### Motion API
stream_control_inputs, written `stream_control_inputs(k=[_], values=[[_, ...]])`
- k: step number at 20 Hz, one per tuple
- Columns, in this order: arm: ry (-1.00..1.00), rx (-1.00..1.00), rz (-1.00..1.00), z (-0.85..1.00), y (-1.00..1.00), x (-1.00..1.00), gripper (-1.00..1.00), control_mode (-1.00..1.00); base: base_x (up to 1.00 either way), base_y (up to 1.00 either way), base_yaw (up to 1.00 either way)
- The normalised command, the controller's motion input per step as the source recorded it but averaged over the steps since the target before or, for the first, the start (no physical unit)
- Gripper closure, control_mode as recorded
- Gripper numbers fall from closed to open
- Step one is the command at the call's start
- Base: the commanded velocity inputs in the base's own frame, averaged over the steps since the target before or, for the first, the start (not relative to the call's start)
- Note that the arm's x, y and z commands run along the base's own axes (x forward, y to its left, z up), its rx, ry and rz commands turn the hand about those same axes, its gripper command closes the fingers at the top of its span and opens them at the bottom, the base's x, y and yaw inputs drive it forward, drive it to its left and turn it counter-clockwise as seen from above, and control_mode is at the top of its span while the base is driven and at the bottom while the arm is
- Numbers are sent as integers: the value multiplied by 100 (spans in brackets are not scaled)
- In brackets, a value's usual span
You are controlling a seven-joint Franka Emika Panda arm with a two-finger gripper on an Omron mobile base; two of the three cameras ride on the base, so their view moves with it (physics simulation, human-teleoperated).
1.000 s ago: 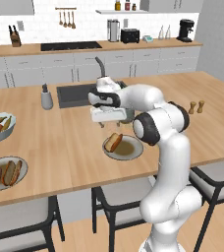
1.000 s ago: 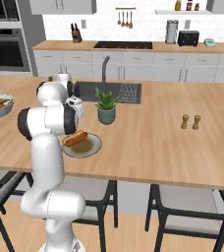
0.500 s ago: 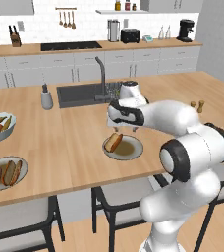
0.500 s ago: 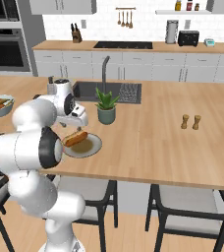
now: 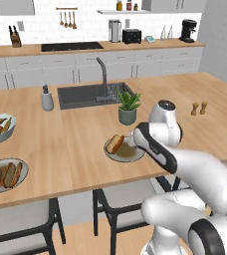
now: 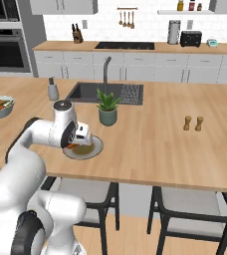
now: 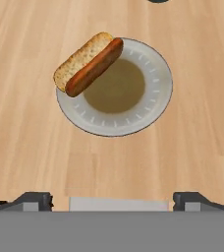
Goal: Place one bun and one sausage from the bowl on each plate.
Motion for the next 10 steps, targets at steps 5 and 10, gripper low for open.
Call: stream_control_inputs(k=[5, 10], values=[[2, -5, 8, 0, 0, -36, -100, -100, 0, 0, 0], [-1, 0, 0, 0, 0, 0, -100, -100, 0, 0, 0]])
